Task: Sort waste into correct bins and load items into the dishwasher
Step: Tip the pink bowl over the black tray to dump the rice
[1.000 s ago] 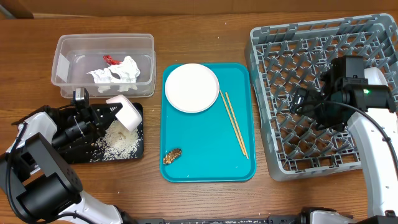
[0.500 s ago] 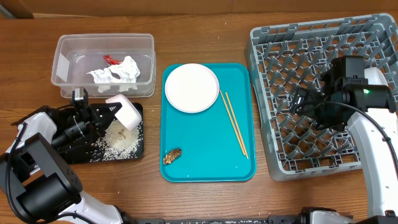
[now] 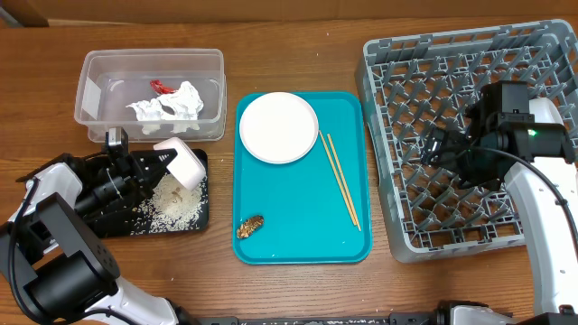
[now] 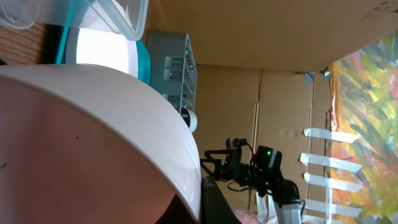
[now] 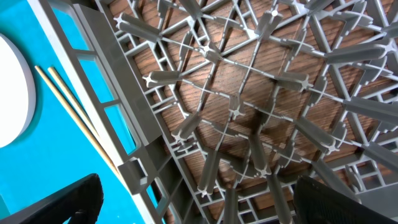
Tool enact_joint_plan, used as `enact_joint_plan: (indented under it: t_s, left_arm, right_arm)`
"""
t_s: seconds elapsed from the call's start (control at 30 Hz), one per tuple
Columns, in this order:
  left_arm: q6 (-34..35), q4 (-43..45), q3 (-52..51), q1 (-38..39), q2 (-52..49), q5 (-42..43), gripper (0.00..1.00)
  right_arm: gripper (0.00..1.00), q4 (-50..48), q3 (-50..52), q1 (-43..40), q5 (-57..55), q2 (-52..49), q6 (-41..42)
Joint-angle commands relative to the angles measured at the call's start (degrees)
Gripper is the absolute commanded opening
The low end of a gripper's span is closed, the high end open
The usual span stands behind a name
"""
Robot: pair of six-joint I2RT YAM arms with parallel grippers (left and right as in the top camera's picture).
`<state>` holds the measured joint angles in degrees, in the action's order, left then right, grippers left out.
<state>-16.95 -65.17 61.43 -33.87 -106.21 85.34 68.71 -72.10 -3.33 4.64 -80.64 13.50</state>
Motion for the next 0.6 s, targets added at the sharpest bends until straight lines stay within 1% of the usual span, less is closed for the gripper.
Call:
enact_joint_plan:
  t_s: [0.0, 0.4, 0.57]
  left_arm:
    - [-1.73, -0.20, -0.31, -0.42, -0.61, 1.64, 0.04]
    - [-2.43, -0.13, -0.31, -0.42, -0.61, 1.05, 0.04]
    - [-2.32, 0.26, -0.31, -0.81, -0.61, -1.51, 0.04]
  right_arm:
    - [1.00, 0.02, -0.76, -0.07, -0.11, 0.26, 0.04]
    - [1.00, 0.04, -0.76, -0.07, -0.11, 0.26, 0.07]
    - [1.00, 0.09, -0.76, -0.07, -0.11, 0.26, 0.07]
